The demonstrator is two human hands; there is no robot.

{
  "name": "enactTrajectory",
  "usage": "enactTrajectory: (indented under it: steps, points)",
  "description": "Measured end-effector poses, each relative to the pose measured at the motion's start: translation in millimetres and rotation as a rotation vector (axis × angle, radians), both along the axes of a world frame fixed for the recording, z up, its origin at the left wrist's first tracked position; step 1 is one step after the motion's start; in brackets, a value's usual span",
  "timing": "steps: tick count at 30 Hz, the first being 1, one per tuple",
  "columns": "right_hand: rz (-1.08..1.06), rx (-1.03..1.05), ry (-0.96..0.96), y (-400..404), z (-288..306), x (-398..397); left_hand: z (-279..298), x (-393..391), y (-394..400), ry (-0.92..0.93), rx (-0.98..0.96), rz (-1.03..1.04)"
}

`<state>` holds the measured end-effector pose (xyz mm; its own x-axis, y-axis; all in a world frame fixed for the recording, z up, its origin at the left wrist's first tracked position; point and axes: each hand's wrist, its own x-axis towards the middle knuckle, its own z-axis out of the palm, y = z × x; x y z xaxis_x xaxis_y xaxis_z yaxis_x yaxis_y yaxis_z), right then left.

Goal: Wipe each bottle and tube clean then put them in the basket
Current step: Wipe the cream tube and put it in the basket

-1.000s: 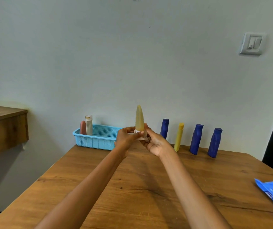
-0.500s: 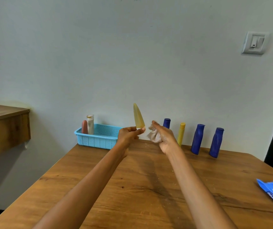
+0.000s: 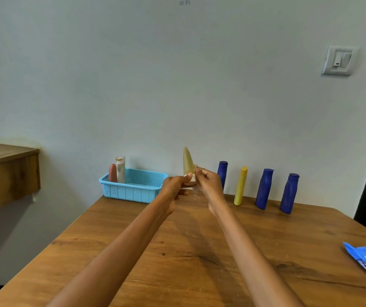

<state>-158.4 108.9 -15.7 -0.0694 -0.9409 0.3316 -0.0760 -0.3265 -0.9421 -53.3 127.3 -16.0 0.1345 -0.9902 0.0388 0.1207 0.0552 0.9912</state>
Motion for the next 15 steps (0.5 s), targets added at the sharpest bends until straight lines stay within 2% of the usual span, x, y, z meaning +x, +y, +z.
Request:
enactTrajectory:
  steps: [5, 9, 11, 15]
  points:
    - [0.033, -0.04, 0.107, -1.3, -2.7, -6.7, 3.3, 13.6, -8.3, 0.056, 0.063, 0.014]
    - [-0.049, -0.08, 0.128, -3.8, 3.9, -15.5, 7.0, 17.5, -8.7, 0.013, 0.154, -0.126]
    - [-0.178, -0.13, 0.06, -5.9, 7.3, -22.6, 6.4, 15.3, -6.9, -0.018, 0.202, -0.196]
    - [-0.291, -0.128, -0.29, -9.2, 10.6, -38.0, 3.2, 8.7, -2.2, -0.041, 0.259, -0.29]
